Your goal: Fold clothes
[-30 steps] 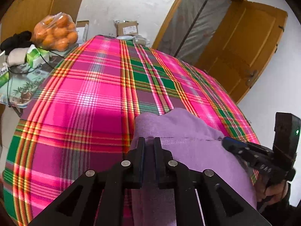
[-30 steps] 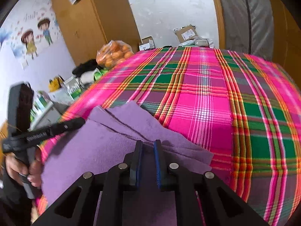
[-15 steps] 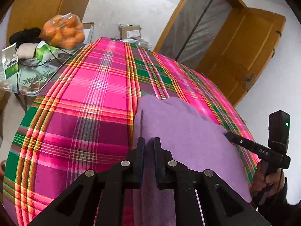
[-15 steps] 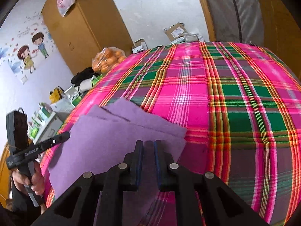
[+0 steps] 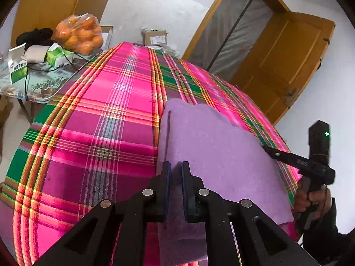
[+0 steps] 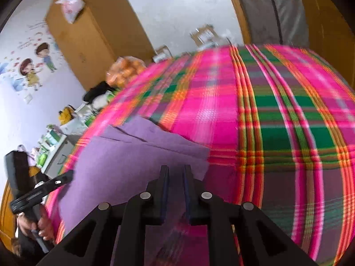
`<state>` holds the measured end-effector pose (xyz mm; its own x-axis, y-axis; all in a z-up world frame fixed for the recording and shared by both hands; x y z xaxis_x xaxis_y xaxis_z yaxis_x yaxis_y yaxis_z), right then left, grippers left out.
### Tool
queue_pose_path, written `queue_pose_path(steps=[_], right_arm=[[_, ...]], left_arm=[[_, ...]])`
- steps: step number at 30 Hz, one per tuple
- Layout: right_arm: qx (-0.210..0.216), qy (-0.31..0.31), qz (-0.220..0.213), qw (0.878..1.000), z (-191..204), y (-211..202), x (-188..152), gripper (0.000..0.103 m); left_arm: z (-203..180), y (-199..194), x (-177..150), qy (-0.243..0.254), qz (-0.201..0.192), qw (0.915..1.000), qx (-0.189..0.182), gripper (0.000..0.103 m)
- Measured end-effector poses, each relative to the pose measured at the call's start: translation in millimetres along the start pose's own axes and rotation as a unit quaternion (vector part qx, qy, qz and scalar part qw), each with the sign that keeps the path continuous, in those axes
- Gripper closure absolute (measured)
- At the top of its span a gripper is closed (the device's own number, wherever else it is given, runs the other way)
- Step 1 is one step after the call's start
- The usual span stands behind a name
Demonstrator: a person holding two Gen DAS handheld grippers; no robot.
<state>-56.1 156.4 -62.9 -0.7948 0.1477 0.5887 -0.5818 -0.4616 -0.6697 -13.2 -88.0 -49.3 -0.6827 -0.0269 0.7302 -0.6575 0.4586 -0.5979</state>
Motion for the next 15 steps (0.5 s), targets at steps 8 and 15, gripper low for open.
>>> queue_pose_path(steps=[8, 15], right_arm=[[0.032, -0.024, -0.01, 0.999, 17, -22, -12, 0.089], [0.045, -0.046, 0.011, 0.998, 27, -21, -34, 0.089]], left_arm=[[3, -26, -17, -0.002, -0.008, 1.0, -0.004, 0.093], [0, -22, -26, -0.005, 0.001, 0.9999, -0.01, 0.093]])
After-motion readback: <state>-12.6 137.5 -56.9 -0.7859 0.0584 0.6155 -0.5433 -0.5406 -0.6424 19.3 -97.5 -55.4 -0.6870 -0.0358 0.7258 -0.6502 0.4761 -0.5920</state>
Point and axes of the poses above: each gripper's, at about its wrist camera, not at the fingertips, and y roughly the way its jaws point, z to its left, x to its top, the point moved 10 cm from there along y, roughly the way its jaws point, and after that the axes turned 8 degrees about y, right-handed, at the moved point
